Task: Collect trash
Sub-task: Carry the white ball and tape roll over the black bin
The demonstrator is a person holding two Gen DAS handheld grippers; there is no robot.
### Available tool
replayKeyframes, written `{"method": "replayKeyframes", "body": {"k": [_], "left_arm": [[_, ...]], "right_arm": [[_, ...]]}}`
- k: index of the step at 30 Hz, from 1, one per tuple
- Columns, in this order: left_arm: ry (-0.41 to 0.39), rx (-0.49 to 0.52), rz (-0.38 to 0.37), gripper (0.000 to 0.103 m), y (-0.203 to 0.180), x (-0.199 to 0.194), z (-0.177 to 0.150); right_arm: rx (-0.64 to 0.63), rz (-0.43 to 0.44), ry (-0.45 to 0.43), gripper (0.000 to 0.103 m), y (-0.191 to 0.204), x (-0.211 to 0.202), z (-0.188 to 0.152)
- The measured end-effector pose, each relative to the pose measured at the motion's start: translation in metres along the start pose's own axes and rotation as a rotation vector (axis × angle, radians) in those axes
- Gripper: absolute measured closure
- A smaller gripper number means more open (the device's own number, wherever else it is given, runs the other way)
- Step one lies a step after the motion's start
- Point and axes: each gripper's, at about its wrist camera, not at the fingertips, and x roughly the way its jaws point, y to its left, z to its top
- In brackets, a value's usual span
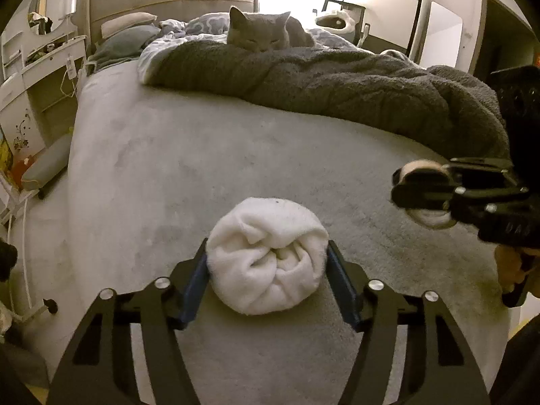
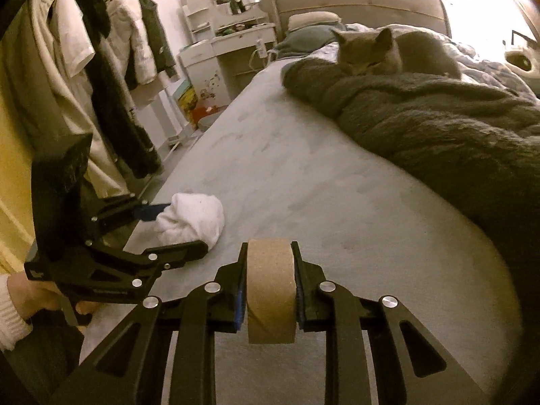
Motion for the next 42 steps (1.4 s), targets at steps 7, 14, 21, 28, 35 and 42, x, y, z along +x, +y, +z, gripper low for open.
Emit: {"method": "replayKeyframes", "body": {"k": [7, 14, 21, 28, 35, 42], "left_arm": [[0.015, -0.017, 0.009, 0.050, -0.004, -0.013, 0.000], [0.018, -0.016, 0.011, 0.052, -0.015, -0.041, -0.012], [-0.002, -0.034, 0.007, 0.052, -0.025, -0.084, -0.027], [-0.014, -0.058, 0.036, 0.052, -0.019, -0.122, -0.049], [-0.004, -0.111, 0.102, 0.052, 0.000, -0.142, -0.075], [0.055, -0.190, 0.177, 0.051, 0.040, -0.143, -0.111]], "right_arm": [[0.052, -0.047, -0.005, 0.081, -0.008, -0.013, -0.004], [0.097, -0.049, -0.032, 0.081, 0.002, -0.037, -0.009], [0.104, -0.063, -0.048, 0.081, 0.030, -0.060, -0.019], [0.105, -0.098, -0.046, 0.081, 0.061, -0.079, -0.040], [0.127, -0.085, -0.060, 0.081, 0.101, -0.093, -0.058], [0.098, -0.050, -0.057, 0.081, 0.150, -0.092, -0.062]]}}
